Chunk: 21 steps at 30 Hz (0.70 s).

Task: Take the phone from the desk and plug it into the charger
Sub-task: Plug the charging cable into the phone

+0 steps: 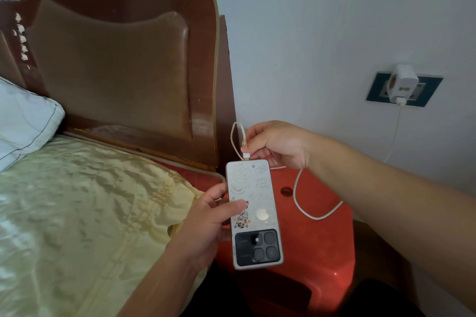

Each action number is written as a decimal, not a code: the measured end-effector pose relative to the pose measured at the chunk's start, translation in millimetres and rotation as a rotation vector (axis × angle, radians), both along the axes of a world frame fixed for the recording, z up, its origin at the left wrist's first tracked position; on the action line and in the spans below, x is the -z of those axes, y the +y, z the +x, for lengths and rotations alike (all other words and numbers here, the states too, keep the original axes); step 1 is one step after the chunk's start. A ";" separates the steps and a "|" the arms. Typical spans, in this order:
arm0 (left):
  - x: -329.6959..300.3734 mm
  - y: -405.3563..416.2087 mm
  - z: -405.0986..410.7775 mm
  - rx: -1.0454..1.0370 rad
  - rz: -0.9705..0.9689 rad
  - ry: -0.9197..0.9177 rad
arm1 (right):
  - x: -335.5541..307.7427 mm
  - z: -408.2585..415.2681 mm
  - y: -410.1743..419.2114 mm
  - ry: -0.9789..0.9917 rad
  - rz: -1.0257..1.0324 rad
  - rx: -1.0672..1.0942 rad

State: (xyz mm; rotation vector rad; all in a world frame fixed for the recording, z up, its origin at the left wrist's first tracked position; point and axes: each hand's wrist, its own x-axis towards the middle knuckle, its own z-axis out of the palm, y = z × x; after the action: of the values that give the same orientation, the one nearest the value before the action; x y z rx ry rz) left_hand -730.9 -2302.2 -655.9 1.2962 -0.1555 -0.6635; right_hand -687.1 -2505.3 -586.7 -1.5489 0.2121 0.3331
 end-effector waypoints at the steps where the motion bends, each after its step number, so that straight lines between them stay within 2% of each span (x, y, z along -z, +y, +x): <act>1: 0.3 -0.2 0.1 -0.002 -0.005 0.007 | 0.8 -0.5 -1.1 -0.008 0.016 -0.006; 6: 0.1 -4.5 0.9 0.003 -0.021 0.024 | 4.9 -3.0 -4.3 -0.042 0.053 -0.015; 14: 4.3 -8.2 1.3 0.013 -0.003 0.012 | 7.2 -0.3 -13.1 0.027 0.042 -0.089; 21: 6.9 -5.3 7.5 -0.022 -0.032 -0.010 | 18.6 2.4 -13.5 0.066 0.067 -0.063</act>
State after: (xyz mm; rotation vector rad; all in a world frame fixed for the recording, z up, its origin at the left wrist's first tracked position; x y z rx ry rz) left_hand -723.3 -2307.5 -662.8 1.2691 -0.1596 -0.6333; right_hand -684.7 -2518.8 -605.3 -1.4818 0.2021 0.4376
